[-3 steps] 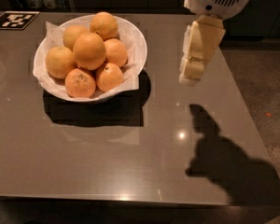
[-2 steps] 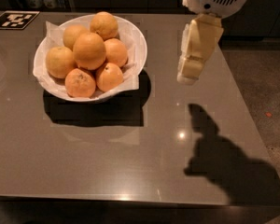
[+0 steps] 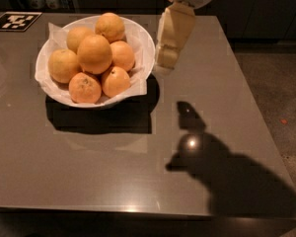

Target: Pick orange from white bowl

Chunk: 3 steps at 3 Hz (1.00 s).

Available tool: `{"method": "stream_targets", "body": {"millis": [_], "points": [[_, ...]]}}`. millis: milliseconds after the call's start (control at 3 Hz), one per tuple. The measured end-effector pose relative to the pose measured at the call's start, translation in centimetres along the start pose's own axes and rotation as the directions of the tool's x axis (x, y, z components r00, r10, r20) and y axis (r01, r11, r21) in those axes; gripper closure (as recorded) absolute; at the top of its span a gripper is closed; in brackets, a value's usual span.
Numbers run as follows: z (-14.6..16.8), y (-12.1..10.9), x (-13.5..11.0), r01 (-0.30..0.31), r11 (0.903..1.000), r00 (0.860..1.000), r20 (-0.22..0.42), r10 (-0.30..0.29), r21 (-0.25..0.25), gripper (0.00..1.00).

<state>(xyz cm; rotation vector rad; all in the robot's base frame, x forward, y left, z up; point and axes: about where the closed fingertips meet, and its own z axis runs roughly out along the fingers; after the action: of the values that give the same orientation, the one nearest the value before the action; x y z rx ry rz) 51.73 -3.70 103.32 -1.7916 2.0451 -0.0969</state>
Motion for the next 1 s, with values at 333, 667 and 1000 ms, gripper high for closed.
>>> {"method": "stream_targets", "body": {"millis": [333,667,1000], "points": [[0.0,-0.2,-1.7,0.015,0.9998,0.999,0.03,-0.016,0.015,0.0],[0.6,-0.4,-5.1,0.077,0.9969,0.997,0.012,-0.077,0.018,0.0],[2.1,-0.9,-8.1,0.125,0.9922,0.992,-0.015,-0.124,0.009,0.0]]}}
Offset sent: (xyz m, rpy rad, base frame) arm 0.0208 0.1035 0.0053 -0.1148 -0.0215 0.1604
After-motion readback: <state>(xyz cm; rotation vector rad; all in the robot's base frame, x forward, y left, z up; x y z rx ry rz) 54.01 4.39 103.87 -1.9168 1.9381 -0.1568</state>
